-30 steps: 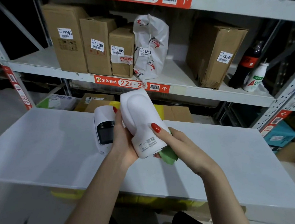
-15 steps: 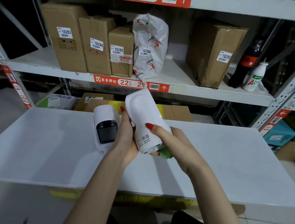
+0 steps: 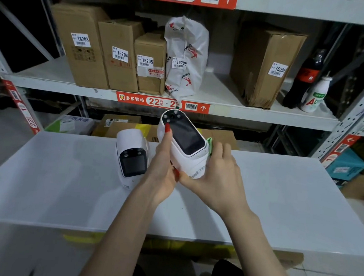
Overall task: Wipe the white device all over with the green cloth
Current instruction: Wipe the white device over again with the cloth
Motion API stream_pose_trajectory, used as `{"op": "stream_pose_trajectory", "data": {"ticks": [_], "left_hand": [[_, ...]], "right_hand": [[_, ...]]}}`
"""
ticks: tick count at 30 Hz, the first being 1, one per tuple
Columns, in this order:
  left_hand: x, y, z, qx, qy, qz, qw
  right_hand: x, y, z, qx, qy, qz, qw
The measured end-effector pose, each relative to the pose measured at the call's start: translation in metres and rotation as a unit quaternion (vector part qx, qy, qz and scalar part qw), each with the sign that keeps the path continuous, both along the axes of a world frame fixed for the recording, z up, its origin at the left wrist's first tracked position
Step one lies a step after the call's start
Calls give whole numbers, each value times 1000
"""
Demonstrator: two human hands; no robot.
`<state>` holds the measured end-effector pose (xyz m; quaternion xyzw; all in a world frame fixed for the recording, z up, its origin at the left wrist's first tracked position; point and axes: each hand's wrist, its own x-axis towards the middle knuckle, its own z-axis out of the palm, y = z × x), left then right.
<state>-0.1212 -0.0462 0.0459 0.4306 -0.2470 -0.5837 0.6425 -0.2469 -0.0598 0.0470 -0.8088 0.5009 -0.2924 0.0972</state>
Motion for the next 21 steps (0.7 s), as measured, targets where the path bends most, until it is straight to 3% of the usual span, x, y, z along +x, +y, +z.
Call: {"op": "stream_pose_trajectory", "data": {"ticks": [6, 10, 14, 18, 21], "left_hand": [[2, 0, -2, 2, -25, 27, 999], [4, 0, -6, 16, -37, 26, 999], [3, -1, -9, 20, -39, 30, 999], [4, -2, -9, 21, -4, 34, 999], [5, -3, -10, 11, 35, 10, 999]], "right_hand": [[-2, 0, 1, -35, 17, 22, 999], [-6, -1, 3, 26, -26, 49, 998], [-10, -5, 5, 131, -108, 62, 984], [-15, -10, 8, 313, -200, 81, 925], [-16, -10, 13, 366, -230, 101, 896]]}}
